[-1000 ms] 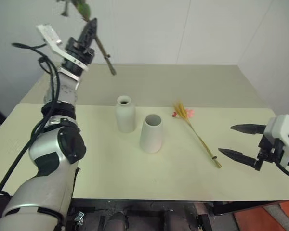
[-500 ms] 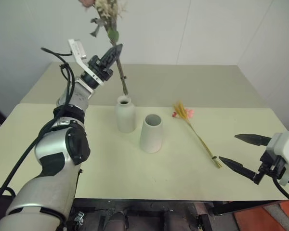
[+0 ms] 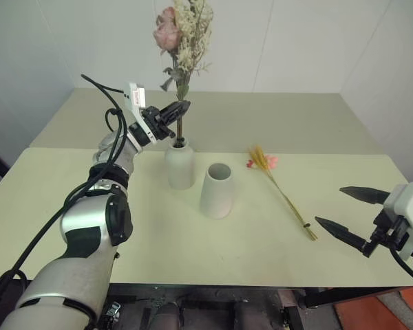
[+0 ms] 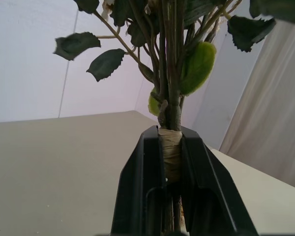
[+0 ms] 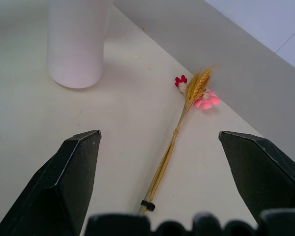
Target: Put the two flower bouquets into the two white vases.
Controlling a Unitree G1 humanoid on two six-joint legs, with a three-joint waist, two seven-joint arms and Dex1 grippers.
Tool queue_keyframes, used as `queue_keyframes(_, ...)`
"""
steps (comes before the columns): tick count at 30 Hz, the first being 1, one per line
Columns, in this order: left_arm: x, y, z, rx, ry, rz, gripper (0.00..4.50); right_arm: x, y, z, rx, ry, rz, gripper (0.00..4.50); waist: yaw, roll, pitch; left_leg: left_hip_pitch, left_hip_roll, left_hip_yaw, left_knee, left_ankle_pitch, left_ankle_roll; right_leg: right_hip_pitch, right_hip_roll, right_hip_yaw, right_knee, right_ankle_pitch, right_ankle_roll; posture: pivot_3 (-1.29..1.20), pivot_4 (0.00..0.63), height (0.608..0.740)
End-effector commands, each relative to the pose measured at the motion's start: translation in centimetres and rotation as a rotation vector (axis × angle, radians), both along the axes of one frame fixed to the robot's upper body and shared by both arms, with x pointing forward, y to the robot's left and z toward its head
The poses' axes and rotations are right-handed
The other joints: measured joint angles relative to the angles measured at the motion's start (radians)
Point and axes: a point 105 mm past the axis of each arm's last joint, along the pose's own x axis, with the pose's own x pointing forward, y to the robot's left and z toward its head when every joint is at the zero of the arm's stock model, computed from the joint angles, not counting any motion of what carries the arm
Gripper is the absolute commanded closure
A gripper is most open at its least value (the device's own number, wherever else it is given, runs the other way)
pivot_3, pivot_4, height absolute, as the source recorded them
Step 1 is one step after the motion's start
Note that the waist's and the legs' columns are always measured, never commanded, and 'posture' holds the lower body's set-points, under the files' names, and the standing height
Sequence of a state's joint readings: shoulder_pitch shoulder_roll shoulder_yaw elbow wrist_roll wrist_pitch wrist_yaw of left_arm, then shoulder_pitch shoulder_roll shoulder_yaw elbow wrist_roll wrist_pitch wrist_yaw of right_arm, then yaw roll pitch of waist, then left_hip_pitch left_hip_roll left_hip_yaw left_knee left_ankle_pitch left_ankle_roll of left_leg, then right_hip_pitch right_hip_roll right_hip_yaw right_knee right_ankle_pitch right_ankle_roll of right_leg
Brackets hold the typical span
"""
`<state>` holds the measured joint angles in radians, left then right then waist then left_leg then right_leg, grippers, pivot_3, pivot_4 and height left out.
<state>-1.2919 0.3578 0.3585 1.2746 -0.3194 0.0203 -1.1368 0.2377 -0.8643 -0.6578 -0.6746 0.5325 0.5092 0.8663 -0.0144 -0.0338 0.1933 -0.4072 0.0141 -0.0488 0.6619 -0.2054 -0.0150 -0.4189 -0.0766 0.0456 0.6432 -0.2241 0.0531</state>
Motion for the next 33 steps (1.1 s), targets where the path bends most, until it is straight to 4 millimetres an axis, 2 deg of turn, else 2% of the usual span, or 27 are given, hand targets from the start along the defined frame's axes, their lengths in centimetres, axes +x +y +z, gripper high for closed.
queue_keyframes(1, -0.5, 0.3, 0.7, 0.001, -0.066, -0.019, 4.38, 0.1, -0.1, 1.0, -0.020, -0.040, 0.003, 0.00, 0.000, 0.000, 0.000, 0.000, 0.000, 0.000, 0.000, 0.000, 0.000, 0.000, 0.000, 0.000, 0.000, 0.000, 0.000, 0.00, 0.150, 0.740)
queue_keyframes(6, -1.3, 0.8, 0.4, -0.024, -0.097, -0.071, 4.38, 0.3, -0.3, 1.0, -0.024, -0.038, 0.003, 0.00, 0.000, 0.000, 0.000, 0.000, 0.000, 0.000, 0.000, 0.000, 0.000, 0.000, 0.000, 0.000, 0.000, 0.000, 0.000, 0.00, 0.150, 0.740)
queue_keyframes(13, -2.0, 1.7, 0.5, 0.041, -0.133, -0.094, 2.06, 0.6, -0.3, 0.9, -0.028, -0.033, 0.011, 0.00, -0.002, 0.000, 0.000, 0.000, 0.000, 0.000, 0.000, 0.000, 0.000, 0.000, 0.000, 0.000, 0.000, 0.000, 0.000, 0.00, 0.150, 0.740)
queue_keyframes(17, -2.3, 3.0, 0.4, 0.072, -0.129, -0.077, 0.78, 0.8, -0.4, 0.6, -0.032, -0.025, 0.016, 0.00, -0.003, 0.000, 0.000, 0.000, 0.000, 0.000, 0.000, 0.000, 0.000, 0.000, 0.000, 0.000, 0.000, 0.000, 0.000, 0.00, 0.150, 0.740)
queue_keyframes(19, -2.5, 4.1, -0.4, 0.154, -0.111, -0.048, 0.12, 0.8, -0.3, 0.6, -0.032, -0.025, 0.018, 0.00, -0.003, 0.000, 0.000, 0.000, 0.000, 0.000, 0.000, 0.000, 0.000, 0.000, 0.000, 0.000, 0.001, 0.000, 0.000, 0.00, 0.150, 0.740)
queue_keyframes(22, -3.2, 5.6, -1.2, 0.242, -0.106, -0.037, 0.05, 0.9, -0.4, 0.6, -0.032, -0.026, 0.019, 0.00, -0.005, 0.000, 0.000, 0.001, 0.000, 0.000, 0.000, 0.000, 0.000, 0.000, 0.000, 0.000, 0.001, 0.000, 0.000, 0.00, 0.150, 0.740)
queue_keyframes(26, -5.2, 9.2, -0.5, 0.276, -0.109, -0.002, 0.05, 1.5, -0.5, 0.5, -0.031, -0.001, 0.009, 0.00, -0.010, 0.000, 0.000, 0.000, 0.001, 0.000, 0.000, 0.000, 0.000, -0.001, 0.001, 0.000, 0.001, 0.000, -0.001, 0.00, 0.150, 0.740)
queue_keyframes(29, -7.3, 10.7, 0.4, 0.346, -0.128, -0.001, 0.05, 2.3, -0.5, 0.6, -0.033, 0.029, 0.004, 0.00, -0.010, 0.000, 0.000, 0.001, 0.001, 0.000, 0.000, 0.000, 0.000, -0.001, 0.001, 0.001, 0.001, 0.001, -0.002, 0.00, 0.150, 0.740)
queue_keyframes(33, -11.3, 11.9, 1.4, 0.505, -0.130, -0.045, 0.05, 4.7, 0.1, 0.1, -0.054, 0.121, -0.009, 0.00, -0.016, 0.000, 0.000, 0.001, 0.002, 0.000, 0.000, 0.000, 0.000, 0.000, 0.001, 0.001, 0.001, 0.001, -0.003, 0.00, 0.150, 0.740)
